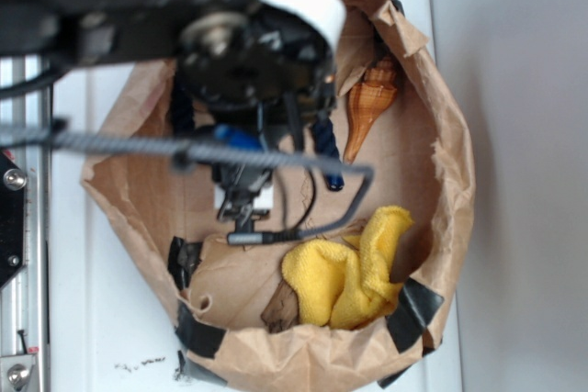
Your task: Grab the blue rope.
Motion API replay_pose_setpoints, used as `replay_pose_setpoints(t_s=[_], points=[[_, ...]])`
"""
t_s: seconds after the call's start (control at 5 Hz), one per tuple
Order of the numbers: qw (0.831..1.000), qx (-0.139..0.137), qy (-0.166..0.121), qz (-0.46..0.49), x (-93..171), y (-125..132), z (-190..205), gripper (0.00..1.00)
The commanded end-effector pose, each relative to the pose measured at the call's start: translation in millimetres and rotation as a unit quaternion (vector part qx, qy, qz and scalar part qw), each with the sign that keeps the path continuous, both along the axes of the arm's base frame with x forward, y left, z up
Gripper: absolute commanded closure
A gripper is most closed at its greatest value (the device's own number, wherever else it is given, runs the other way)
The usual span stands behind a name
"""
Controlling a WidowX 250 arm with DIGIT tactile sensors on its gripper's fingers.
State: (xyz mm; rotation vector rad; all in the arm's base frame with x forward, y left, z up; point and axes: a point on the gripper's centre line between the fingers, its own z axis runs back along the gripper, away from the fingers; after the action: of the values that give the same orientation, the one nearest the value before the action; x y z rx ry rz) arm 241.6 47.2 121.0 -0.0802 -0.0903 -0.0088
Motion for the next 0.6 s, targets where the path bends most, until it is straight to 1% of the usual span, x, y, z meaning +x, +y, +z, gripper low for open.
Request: replay_pose_setpoints(t_s=[0.0,0.2,0.4], points=[[1.000,0.006,-0.028,0.004,8,4,15,0.00],[1.000,0.006,-0.028,0.004,8,4,15,0.00],[0.998,-0.019,-0.015,0.053,18,13,-1,0.00]])
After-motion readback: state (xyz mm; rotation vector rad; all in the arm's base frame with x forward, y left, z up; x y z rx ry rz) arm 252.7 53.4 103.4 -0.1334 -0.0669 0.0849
